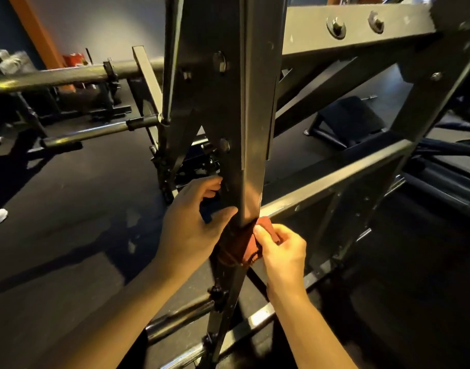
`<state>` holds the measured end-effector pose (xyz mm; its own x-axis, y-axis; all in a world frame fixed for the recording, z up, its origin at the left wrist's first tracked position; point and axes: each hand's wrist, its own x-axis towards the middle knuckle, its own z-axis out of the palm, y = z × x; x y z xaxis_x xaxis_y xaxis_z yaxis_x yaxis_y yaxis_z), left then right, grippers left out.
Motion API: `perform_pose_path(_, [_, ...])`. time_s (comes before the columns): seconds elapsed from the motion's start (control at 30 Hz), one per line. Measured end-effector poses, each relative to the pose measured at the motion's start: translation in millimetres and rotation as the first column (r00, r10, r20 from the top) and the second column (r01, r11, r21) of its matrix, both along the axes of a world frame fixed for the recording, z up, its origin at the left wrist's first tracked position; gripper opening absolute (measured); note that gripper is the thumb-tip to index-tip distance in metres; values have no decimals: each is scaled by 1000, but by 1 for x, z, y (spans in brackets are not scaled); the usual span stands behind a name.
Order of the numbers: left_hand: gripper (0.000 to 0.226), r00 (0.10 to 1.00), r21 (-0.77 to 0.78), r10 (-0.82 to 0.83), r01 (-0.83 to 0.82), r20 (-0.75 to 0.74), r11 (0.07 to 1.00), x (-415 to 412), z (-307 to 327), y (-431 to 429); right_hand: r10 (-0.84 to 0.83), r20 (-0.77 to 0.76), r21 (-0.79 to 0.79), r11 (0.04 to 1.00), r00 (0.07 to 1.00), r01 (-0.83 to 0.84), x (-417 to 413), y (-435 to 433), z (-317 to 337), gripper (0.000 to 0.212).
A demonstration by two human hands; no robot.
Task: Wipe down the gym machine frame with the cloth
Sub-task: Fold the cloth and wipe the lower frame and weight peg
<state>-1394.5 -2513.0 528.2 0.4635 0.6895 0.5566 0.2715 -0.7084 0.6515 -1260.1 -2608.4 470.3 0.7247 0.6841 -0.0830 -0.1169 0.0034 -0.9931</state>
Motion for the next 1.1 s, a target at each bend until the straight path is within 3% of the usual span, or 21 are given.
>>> perform_pose_path(0.1, [55, 999, 63, -1, -1, 36, 998, 3, 0, 6, -2, 51, 46, 999, 999, -1, -2, 1, 6, 11])
perform_pose_path(0.23, [66, 999, 123, 35, -33, -15, 992, 6, 2, 17, -26, -61, -87, 996, 998, 21, -8, -3, -6, 11])
perform_pose_path(0.4, [71, 998, 151, 61, -59, -7, 987, 9, 8, 25, -11, 86, 157, 988, 996, -3, -1, 5, 39, 12])
perform_pose_path(0.57, [76, 1000, 274, 11, -12, 7, 962, 8, 17, 31, -64, -85, 45, 997, 994, 68, -8, 1, 12, 10])
perform_pose_path(0.77, [78, 1000, 303, 31, -28, -5, 953, 9, 28, 27, -52, 61, 210, 977, 997, 38, 10, 8, 55, 12])
perform_pose_path(0.93, [75, 998, 323, 52, -59, 31, 945, 13, 30, 25, -48, 20, 31, 998, 999, 47, 13, 3, 30, 7])
perform_pose_path(1.1, [74, 997, 291, 65, -72, 32, 954, 14, 29, 22, 0, 148, 254, 966, 989, -38, 23, 8, 67, 12])
